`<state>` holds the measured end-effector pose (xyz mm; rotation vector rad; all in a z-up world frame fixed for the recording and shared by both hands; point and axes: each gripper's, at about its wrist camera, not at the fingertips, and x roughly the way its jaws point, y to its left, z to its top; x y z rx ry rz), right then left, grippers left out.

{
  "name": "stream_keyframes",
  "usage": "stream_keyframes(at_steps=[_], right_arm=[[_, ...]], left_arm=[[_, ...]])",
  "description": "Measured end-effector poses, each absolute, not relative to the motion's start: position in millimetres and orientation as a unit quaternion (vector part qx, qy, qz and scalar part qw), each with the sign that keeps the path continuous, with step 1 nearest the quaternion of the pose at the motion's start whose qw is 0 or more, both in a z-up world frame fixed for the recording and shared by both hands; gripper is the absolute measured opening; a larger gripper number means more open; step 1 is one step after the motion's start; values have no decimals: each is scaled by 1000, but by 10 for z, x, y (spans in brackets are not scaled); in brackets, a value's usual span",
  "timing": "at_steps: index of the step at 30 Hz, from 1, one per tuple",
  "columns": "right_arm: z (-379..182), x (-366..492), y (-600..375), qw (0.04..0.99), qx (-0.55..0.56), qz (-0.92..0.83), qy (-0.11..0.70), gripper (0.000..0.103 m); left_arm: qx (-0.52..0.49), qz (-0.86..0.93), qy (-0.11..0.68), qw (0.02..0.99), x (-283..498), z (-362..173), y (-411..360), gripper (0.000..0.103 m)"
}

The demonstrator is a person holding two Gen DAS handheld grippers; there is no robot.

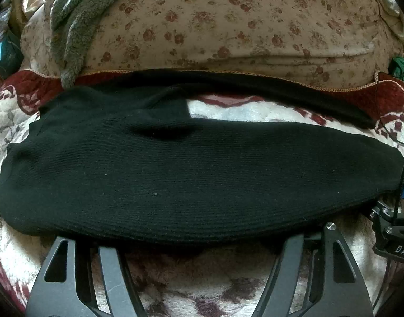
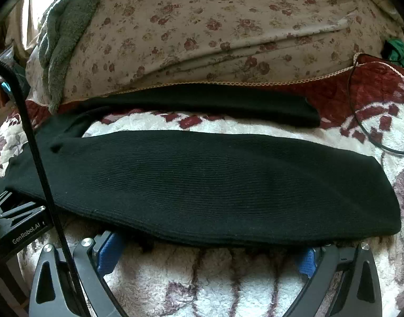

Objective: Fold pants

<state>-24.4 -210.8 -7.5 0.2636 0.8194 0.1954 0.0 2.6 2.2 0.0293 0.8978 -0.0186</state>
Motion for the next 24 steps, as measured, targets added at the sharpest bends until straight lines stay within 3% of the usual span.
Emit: stream_keyframes(at_steps=[14,18,24], right_arm=[[-97,-196,-2145,899,127,105,406,103],[-51,-420,-2162,900,118,152,391,89],[112,-798,-2051,891,100,158,413,78]], left_arm=[[37,-12,449,893,-306,202,143,69],[35,-17,382,923,-595,265,163,69],[45,-11,385,922,-779,484,222,69]])
